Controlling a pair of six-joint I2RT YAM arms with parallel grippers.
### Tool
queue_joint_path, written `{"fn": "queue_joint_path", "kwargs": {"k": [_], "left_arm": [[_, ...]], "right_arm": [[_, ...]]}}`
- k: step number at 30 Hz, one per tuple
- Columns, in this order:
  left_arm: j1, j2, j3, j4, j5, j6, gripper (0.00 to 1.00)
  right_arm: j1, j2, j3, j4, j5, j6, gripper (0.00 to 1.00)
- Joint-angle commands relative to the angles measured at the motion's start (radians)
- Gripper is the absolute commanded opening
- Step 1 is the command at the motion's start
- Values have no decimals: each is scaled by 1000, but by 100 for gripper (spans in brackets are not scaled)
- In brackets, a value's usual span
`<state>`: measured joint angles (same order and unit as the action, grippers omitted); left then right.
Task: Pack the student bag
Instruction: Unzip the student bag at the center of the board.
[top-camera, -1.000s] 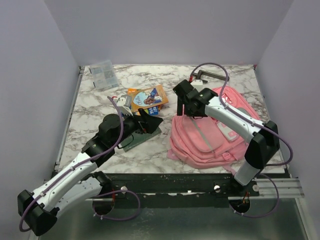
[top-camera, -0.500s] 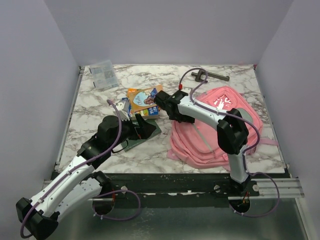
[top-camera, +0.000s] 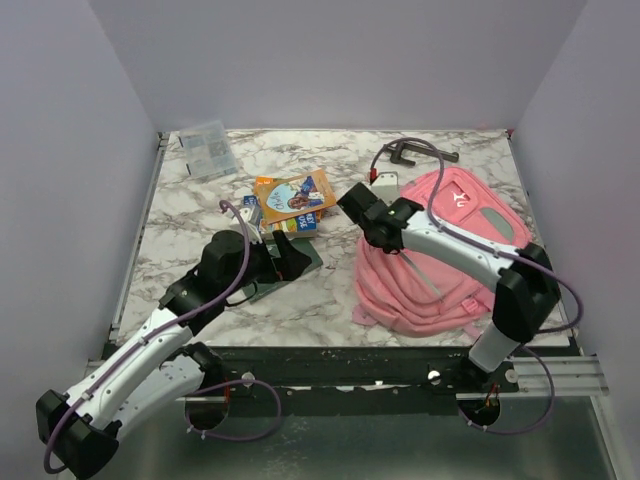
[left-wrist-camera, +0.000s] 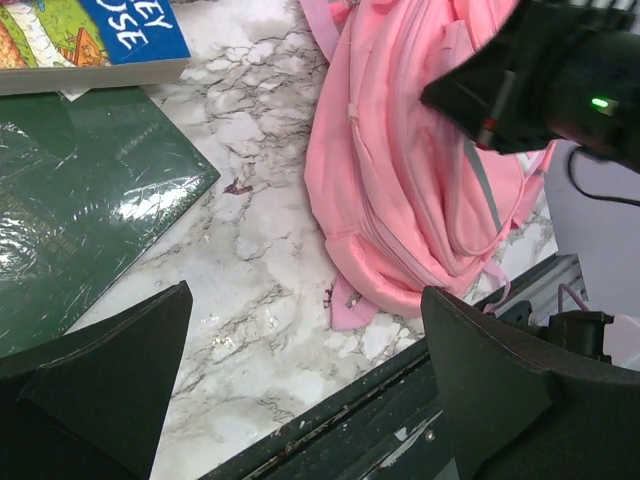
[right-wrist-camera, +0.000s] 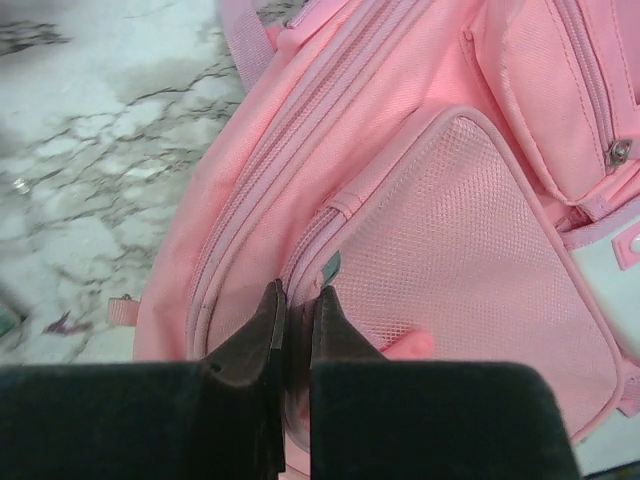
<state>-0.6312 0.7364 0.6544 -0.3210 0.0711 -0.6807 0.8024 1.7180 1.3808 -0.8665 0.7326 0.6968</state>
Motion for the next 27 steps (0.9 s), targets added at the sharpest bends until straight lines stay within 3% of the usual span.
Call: {"fn": "queue_joint_path", "kwargs": {"k": [1, 4, 8, 12, 17, 22, 25, 27], "left_arm": [[17, 59, -15, 58, 68, -68, 98], [41, 105, -18, 118, 141, -116, 98], [103, 183, -42, 258, 287, -208, 97], [134, 311, -23, 400, 459, -280, 87], [138, 406, 4, 441, 437, -285, 79], [160, 535, 55, 464, 425, -332, 64], [159, 604, 82, 500, 381, -251, 50], [159, 627, 62, 558, 336, -210, 51]], "right_arm": [[-11, -229, -103, 306, -230, -344, 0], [-21, -361, -171, 415, -402, -408, 0], [-65, -448, -232, 462, -511, -440, 0], [-76, -495, -294, 486, -557, -437, 0], [-99, -569, -357, 525, -588, -406, 0], [-106, -618, -399, 533, -592, -398, 0], [-109, -632, -406, 525, -592, -391, 0], [-112, -634, -397, 515, -585, -379, 0]]}}
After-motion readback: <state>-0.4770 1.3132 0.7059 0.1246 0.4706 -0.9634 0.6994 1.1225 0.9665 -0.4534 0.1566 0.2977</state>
